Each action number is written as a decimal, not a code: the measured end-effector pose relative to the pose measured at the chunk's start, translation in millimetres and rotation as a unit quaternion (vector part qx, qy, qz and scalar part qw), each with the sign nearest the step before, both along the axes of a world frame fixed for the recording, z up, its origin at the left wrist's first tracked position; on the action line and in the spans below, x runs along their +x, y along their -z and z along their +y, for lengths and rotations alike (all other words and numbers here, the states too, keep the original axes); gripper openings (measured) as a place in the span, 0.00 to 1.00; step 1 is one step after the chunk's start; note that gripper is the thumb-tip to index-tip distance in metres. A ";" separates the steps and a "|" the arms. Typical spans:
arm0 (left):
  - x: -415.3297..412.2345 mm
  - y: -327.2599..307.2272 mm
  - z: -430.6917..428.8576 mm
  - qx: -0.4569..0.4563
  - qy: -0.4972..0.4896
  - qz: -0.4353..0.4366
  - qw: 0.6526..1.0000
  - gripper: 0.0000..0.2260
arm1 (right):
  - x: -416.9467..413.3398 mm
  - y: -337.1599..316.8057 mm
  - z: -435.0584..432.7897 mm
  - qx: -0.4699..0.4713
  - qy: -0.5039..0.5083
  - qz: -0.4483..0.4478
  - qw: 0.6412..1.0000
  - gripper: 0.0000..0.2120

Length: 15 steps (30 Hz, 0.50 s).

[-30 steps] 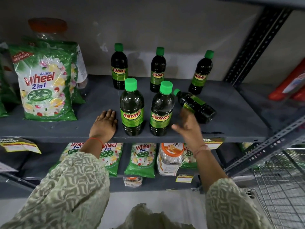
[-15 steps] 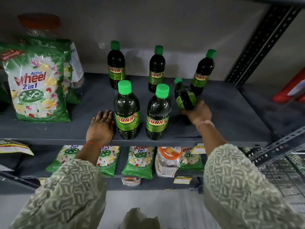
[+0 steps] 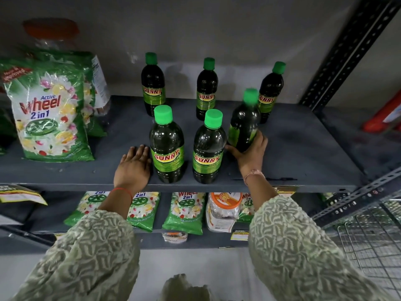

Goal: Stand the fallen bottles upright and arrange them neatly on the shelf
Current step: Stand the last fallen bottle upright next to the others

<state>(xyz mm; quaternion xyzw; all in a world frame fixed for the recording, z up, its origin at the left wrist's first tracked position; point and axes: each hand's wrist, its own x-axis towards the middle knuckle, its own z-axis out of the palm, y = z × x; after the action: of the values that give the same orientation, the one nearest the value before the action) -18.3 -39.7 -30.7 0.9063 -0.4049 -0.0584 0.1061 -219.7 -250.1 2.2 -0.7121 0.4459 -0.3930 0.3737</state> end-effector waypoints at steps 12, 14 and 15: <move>1.2 -3.9 -2.4 -0.009 0.000 0.008 1.000 0.23 | 3.1 -7.1 2.2 0.060 0.027 0.027 0.997 0.54; -0.8 -1.5 -1.0 -0.003 0.000 0.012 1.000 0.23 | 1.1 -4.1 4.2 0.055 0.038 0.010 0.998 0.45; -1.2 -0.9 -0.2 -0.001 0.000 0.010 1.000 0.23 | -1.1 -1.2 4.1 0.065 0.039 -0.011 0.997 0.39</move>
<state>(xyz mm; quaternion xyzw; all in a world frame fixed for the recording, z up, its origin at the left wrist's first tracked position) -19.5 -39.9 -29.7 0.9056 -0.4036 -0.0672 0.1114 -220.8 -245.9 3.4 -0.6644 0.4935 -0.3852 0.4082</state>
